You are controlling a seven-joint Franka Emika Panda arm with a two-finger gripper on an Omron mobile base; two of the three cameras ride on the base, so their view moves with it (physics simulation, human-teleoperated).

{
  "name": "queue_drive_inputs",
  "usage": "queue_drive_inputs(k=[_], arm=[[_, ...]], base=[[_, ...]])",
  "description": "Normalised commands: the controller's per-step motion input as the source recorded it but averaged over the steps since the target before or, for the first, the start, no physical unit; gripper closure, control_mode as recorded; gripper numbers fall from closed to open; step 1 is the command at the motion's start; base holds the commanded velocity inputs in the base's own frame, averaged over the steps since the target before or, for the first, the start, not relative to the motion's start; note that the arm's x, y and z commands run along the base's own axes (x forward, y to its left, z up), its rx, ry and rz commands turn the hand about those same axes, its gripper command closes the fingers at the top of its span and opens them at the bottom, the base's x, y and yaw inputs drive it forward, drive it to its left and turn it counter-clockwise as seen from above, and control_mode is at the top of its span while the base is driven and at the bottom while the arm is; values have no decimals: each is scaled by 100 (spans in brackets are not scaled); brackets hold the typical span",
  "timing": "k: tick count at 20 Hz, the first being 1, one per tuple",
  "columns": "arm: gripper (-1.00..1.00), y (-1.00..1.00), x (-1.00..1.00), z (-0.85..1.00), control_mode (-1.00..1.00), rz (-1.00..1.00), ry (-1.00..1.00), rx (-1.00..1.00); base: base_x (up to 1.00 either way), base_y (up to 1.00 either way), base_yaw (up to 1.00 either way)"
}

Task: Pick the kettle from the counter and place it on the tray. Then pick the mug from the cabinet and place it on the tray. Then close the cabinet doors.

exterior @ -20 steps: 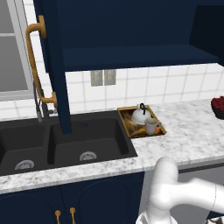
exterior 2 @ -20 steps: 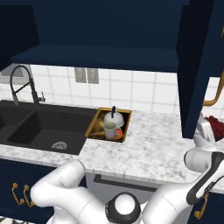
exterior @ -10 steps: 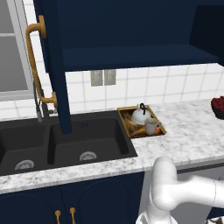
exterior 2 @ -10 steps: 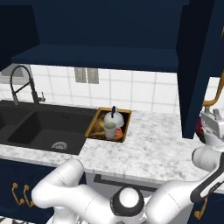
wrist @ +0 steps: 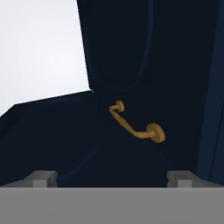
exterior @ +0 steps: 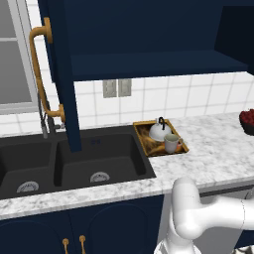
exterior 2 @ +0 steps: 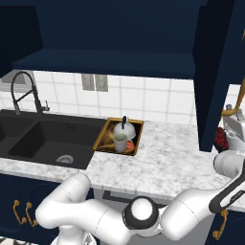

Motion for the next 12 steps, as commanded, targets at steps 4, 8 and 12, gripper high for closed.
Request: queue_drive_inputs(k=[4,8,12], arm=[[-100,62,-14,32,-100,-1,0,-7],[-100,61,-9,48,-100,0,0,-1],[-100,58,-7,51,-100,0,0,0]], base=[[0,0,0],[0,0,0],[0,0,0]])
